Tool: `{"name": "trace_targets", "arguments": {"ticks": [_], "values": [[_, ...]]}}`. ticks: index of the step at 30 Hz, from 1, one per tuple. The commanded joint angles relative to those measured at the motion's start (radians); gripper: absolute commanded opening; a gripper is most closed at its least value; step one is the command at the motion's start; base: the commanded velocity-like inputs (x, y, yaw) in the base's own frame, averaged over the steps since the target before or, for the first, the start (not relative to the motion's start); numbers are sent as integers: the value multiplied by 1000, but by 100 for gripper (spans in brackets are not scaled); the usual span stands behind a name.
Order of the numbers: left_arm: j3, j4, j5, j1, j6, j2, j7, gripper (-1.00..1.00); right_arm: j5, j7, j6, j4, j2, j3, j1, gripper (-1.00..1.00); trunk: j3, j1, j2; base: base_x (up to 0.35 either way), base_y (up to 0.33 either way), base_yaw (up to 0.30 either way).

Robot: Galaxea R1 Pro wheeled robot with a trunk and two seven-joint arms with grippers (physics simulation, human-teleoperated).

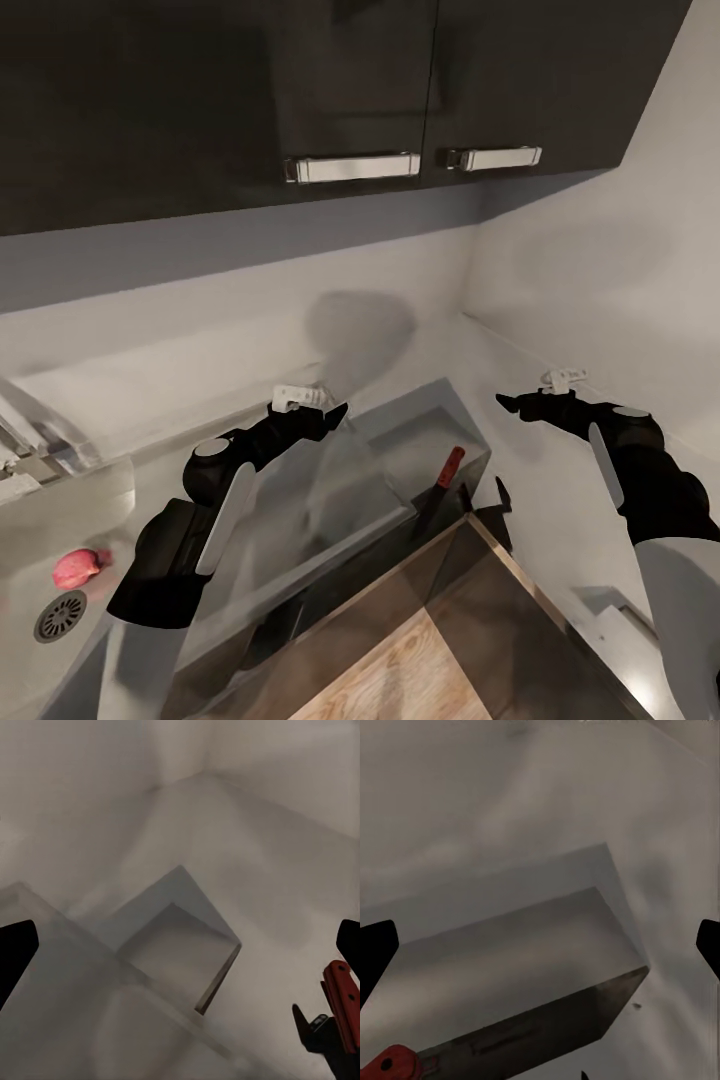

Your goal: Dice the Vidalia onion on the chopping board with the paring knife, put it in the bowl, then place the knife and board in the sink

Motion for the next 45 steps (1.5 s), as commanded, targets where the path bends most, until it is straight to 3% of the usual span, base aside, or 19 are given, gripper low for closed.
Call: {"name": "trace_targets", "arguments": {"ticks": [1,10,12,16,22,32,36,39,43,44,45], "values": [[1,-1,3,-1,6,0,-2,100,1,5,6,-1,0,-1,-1,100,-2,1,-2,38,-27,0],[0,1,3,-1,6,0,-2,100,3,-9,6,1,2,0,-1,100,-2,1,-2,9,-7,0],[0,2,3,-1,6,0,-2,100,4,-37,6,3,3,1,0,100,-2,1,-2,0,0,0],[-1,2,3,-1,6,0,-2,100,4,-173,5,21,8,14,0,100,-2,1,-2,0,0,0],[-1,2,2,-1,6,0,-2,100,4,-230,11,27,10,43,0,100,-2,1,-2,0,0,0],[0,2,2,-1,6,0,-2,100,-1,-245,50,23,34,74,0,100,-2,1,-2,0,0,0],[0,2,2,-1,7,0,-2,100,4,-218,50,8,34,110,-1,100,-2,1,-2,0,0,0],[-1,5,2,-1,6,0,-2,100,33,-173,51,-38,12,174,-1,100,-2,1,-2,0,0,0],[-2,7,3,-1,6,0,-2,100,72,-67,51,-67,-47,219,0,100,-2,1,-2,0,0,0],[-2,8,3,-1,6,0,-2,100,80,-7,50,-75,-65,226,0,100,-2,1,-2,0,0,0],[-2,8,3,-1,6,0,-2,100,88,100,48,-86,-96,233,0,100,-2,1,-2,0,0,0]]}}
